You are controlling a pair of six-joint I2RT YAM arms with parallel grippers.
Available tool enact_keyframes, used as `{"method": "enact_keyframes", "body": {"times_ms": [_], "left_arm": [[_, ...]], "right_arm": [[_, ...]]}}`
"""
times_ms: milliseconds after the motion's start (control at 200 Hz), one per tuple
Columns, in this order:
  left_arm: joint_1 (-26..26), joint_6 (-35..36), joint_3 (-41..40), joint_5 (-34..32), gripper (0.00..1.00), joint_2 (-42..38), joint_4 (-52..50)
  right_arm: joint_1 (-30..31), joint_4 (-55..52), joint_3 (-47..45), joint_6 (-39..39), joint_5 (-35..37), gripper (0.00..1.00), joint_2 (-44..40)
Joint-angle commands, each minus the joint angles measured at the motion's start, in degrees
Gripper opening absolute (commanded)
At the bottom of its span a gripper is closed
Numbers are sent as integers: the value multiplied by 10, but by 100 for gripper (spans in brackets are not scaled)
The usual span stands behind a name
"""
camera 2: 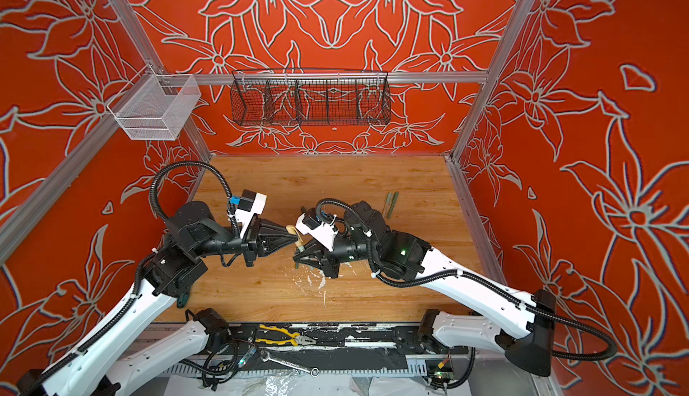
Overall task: Insert pens into pen caps
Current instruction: Put on the pen cap to the pen.
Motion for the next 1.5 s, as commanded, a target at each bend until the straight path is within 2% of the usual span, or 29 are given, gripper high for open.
{"method": "enact_keyframes", "body": {"times_ms": [0,530,786,1336,1496], "left_arm": [[-13,12,-44,75,0,8,-190],[-14,21,-41,100,0,35,-205],[-16,17,-45,107,0,35,-198],[-23,11,-44,115,0,41,-190],[-10,-24,-58,112,0,9,-130]], "right_arm": [[-21,240,40,18,46,0,-67],[-21,254,50,20,44,0,-59],[-21,188,136,-17,39,0,-47],[-22,182,198,-42,25,0,10],[-23,126,204,-50,21,0,8]]}}
